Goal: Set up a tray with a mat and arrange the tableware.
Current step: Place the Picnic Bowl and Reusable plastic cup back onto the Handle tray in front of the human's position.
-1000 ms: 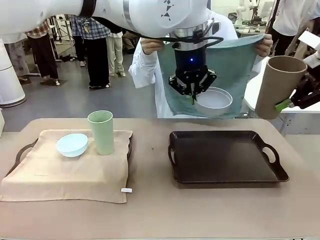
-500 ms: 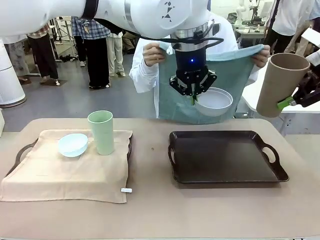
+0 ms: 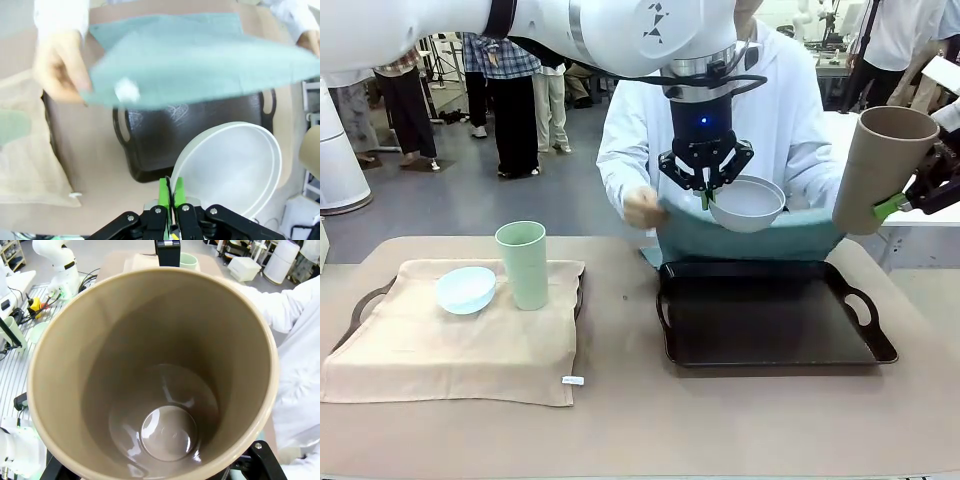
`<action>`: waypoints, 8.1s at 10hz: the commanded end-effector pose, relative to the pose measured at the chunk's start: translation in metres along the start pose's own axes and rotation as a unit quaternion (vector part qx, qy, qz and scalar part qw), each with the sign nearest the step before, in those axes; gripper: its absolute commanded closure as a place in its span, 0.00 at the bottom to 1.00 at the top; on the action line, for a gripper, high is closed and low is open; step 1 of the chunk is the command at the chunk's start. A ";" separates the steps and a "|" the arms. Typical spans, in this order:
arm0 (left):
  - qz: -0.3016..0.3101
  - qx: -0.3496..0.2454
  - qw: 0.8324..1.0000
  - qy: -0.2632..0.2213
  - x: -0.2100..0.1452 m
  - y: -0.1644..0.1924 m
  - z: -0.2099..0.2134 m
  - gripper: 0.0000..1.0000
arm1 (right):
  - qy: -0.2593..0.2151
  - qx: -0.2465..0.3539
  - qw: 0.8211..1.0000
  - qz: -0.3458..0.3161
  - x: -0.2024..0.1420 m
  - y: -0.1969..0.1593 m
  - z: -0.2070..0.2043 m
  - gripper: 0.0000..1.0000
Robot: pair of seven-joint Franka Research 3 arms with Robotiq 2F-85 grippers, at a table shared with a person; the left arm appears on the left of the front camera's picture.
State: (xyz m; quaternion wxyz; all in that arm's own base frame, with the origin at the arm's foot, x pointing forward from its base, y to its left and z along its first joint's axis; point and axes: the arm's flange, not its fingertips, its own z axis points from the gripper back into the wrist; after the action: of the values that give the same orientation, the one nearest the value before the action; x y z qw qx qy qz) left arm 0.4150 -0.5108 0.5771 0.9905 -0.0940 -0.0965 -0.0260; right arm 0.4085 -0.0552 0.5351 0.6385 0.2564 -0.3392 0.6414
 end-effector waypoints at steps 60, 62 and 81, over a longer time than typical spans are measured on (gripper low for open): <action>-0.040 -0.046 0.996 0.065 0.026 0.051 -0.155 0.18 | 0.151 0.047 0.964 -0.213 -0.151 -0.064 -0.091 0.00; -0.068 -0.021 0.996 0.058 0.012 0.055 -0.121 0.18 | 0.216 0.009 0.937 -0.274 -0.099 -0.051 -0.075 0.00; -0.135 0.088 0.987 0.010 -0.029 0.045 0.012 0.18 | 0.350 -0.126 0.828 -0.421 0.025 -0.025 -0.021 0.00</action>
State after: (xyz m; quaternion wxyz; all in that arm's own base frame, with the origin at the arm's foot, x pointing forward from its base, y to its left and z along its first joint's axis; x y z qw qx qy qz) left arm 0.3885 -0.4656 0.5724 0.9841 0.0098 -0.1004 -0.1462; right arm 0.4350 -0.0237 0.5446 0.9512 0.0491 -0.0314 0.3031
